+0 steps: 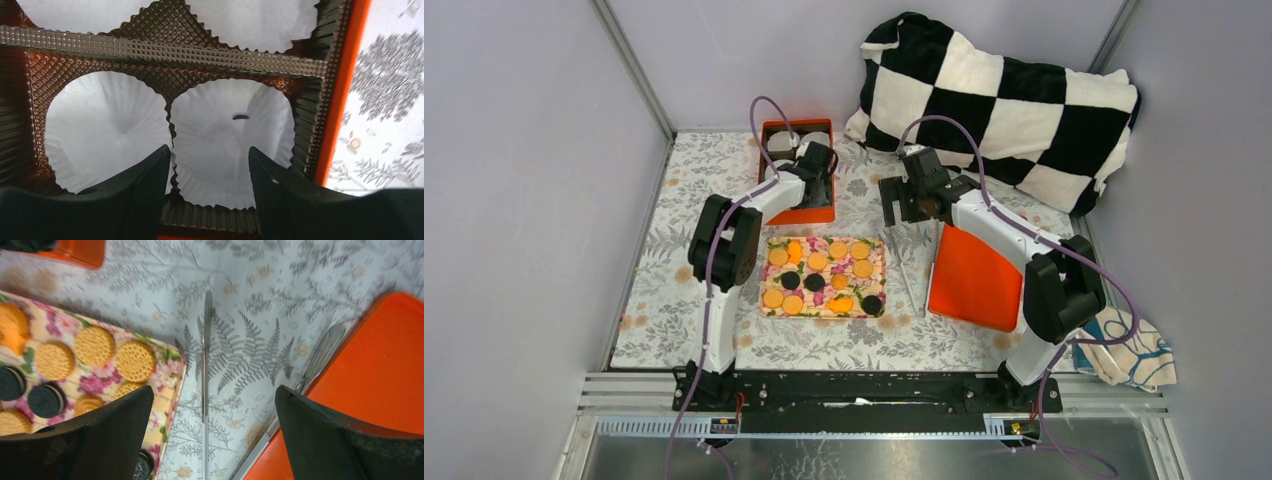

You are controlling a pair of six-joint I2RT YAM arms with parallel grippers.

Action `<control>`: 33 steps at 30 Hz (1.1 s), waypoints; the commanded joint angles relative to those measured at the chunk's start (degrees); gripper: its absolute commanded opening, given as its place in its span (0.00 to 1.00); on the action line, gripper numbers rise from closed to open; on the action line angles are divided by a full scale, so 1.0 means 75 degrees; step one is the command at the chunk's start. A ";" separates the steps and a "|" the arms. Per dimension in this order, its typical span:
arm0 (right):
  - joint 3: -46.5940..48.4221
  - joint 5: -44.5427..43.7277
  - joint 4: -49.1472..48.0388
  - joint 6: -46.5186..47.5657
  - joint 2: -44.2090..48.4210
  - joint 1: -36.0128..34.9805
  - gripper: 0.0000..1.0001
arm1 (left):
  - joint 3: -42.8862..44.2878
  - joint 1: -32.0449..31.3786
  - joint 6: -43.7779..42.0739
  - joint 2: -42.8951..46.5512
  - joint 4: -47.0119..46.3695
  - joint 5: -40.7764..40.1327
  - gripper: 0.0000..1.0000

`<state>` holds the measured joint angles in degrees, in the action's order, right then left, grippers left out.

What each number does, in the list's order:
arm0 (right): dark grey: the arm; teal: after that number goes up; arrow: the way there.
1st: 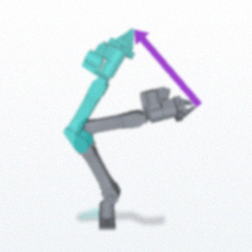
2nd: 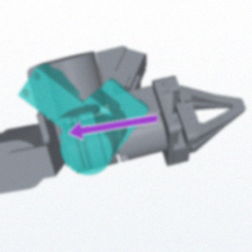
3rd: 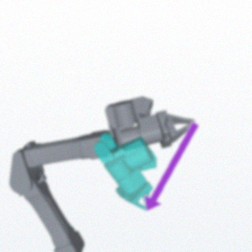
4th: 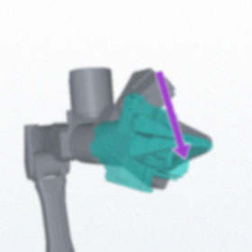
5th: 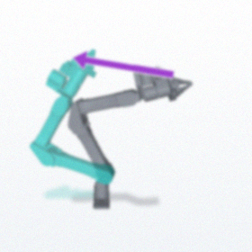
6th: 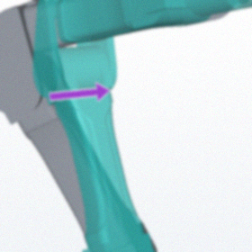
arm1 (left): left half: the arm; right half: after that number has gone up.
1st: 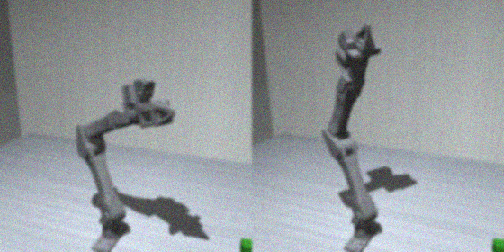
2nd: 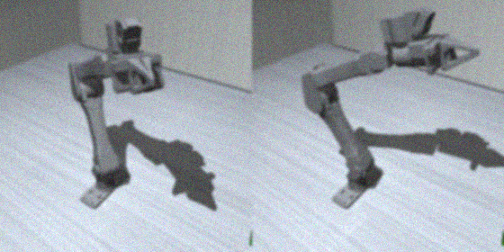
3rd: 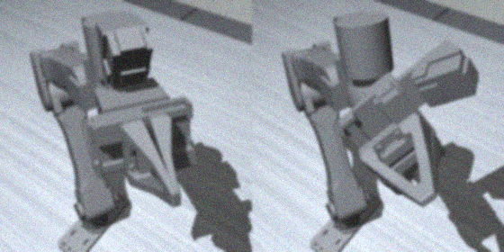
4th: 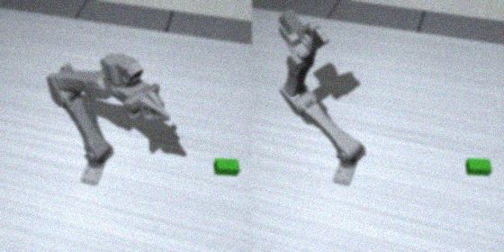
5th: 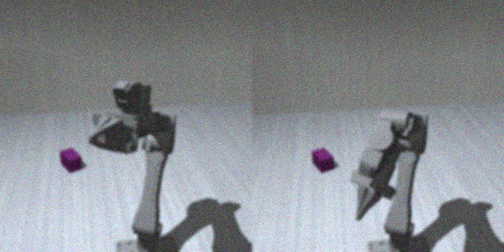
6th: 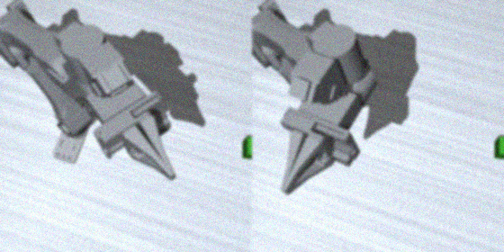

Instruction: Pack the cookies

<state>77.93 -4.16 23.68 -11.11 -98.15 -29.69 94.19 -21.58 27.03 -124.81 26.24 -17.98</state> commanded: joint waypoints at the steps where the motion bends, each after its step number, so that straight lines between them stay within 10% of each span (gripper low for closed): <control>1: -0.0676 0.0159 0.0256 -0.0287 0.0029 -0.0136 1.00 | -0.0590 -0.0091 0.0330 0.0474 -0.0030 0.0270 0.63; 33: -0.0771 -0.1541 0.0733 -0.0610 -0.1516 -0.0340 1.00 | -0.5419 -0.0714 0.1369 0.3372 -0.0601 0.0016 0.61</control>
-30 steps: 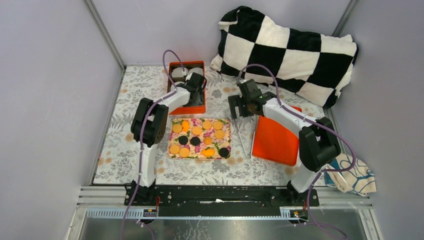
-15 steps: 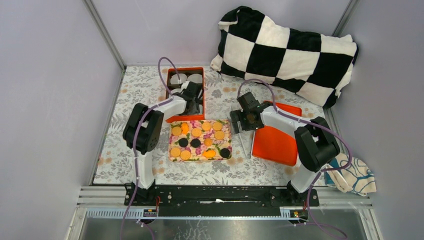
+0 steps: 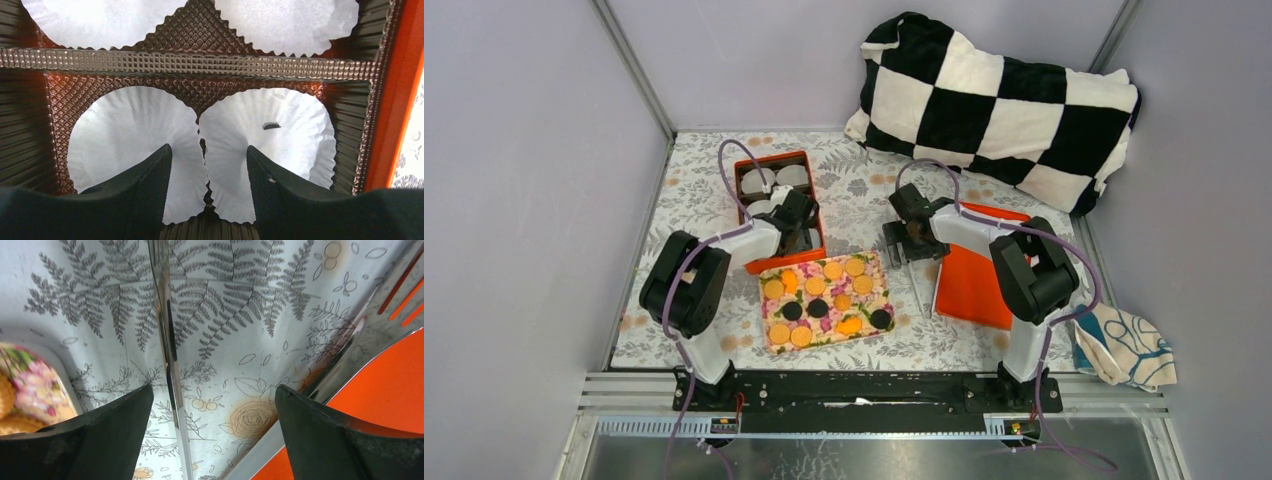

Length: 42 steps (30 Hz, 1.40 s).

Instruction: Pack the cookies

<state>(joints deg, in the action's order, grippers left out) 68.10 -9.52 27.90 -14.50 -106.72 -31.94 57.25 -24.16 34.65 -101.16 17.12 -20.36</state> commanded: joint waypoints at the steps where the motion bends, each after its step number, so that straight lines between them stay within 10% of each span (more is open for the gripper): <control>1: 0.0682 -0.0988 0.0203 -0.0142 -0.0468 -0.0030 1.00 | -0.0549 -0.0460 0.0400 0.0344 0.0692 0.0341 0.61; 17: 0.1557 -0.0758 -0.0141 0.0139 0.0610 0.0319 1.00 | 0.0070 -0.1141 0.0683 0.2547 0.1724 -0.0259 0.76; 22: 0.1094 -0.0127 0.0300 0.0196 0.1216 -0.0108 0.71 | -0.0028 -0.1214 0.0716 0.2886 0.1685 -0.0226 0.75; 26: 0.0523 0.0212 0.0447 -0.0035 0.1547 -0.0656 0.33 | 0.0033 -0.1252 0.0611 0.2849 0.1677 -0.0306 0.66; 30: -0.0116 0.0740 0.0392 -0.0377 0.1618 -0.1086 0.00 | 0.0088 -0.1278 0.0605 0.2739 0.1675 -0.0296 0.36; 33: -0.0612 0.1137 0.0158 -0.0619 0.1572 -0.1473 0.00 | 0.0089 -0.1301 0.0600 0.2632 0.1677 -0.0276 0.02; 42: -0.0967 0.1586 -0.0080 -0.1027 0.1321 -0.2082 0.00 | 0.0046 -0.1313 0.0584 0.2491 0.1674 -0.0394 0.00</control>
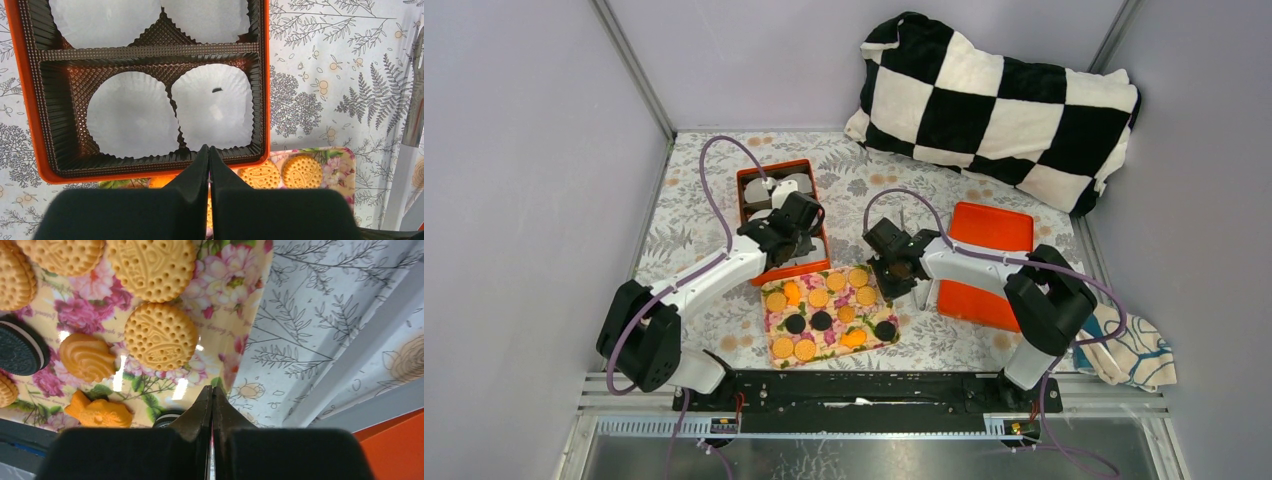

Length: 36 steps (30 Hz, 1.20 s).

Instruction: Pack the cookies

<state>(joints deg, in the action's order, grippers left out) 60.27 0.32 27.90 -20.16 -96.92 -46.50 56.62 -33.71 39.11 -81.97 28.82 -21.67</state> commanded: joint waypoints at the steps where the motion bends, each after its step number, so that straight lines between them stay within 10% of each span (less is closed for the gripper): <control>1: 0.0103 0.0274 -0.0057 -0.0285 0.0047 -0.0194 0.00 | 0.0121 -0.0040 -0.0012 -0.0079 0.0109 -0.0230 0.00; 36: 0.4822 -0.1412 0.1187 -0.0221 -0.4473 0.1853 0.00 | 0.0207 -0.0069 0.0096 0.0066 0.0242 0.0099 0.00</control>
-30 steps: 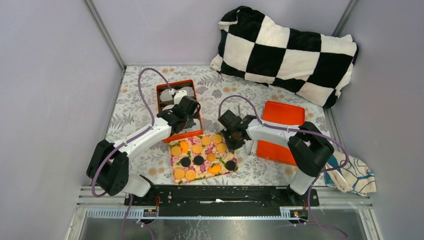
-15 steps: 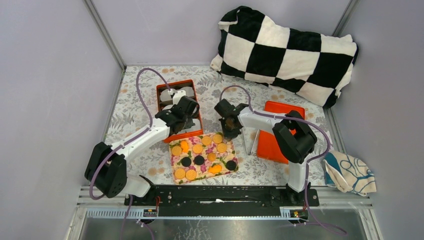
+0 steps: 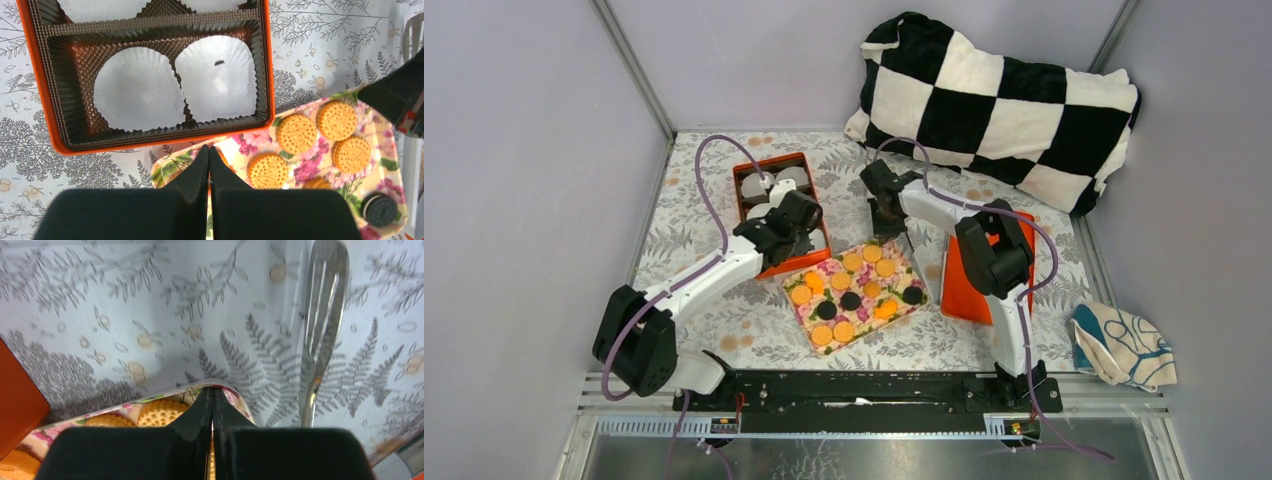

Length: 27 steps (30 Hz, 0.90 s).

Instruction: Pack the cookies

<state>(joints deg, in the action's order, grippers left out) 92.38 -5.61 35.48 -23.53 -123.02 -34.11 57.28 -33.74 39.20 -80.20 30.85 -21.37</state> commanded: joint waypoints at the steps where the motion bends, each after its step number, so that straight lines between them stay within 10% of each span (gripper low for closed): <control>1: 0.0801 -0.0626 0.0231 0.0250 -0.1130 0.0218 0.00 | 0.0093 -0.0070 0.0082 -0.0205 -0.0058 0.0068 0.00; 27: 0.2461 0.0203 0.0343 0.0615 -0.2371 0.0365 0.00 | 0.1709 -0.0078 -0.0081 -0.2360 -0.0565 -0.1531 0.01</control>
<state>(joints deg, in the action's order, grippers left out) 112.03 -4.78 38.04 -19.79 -135.17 -31.77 66.24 -34.09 39.16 -94.83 26.70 -28.73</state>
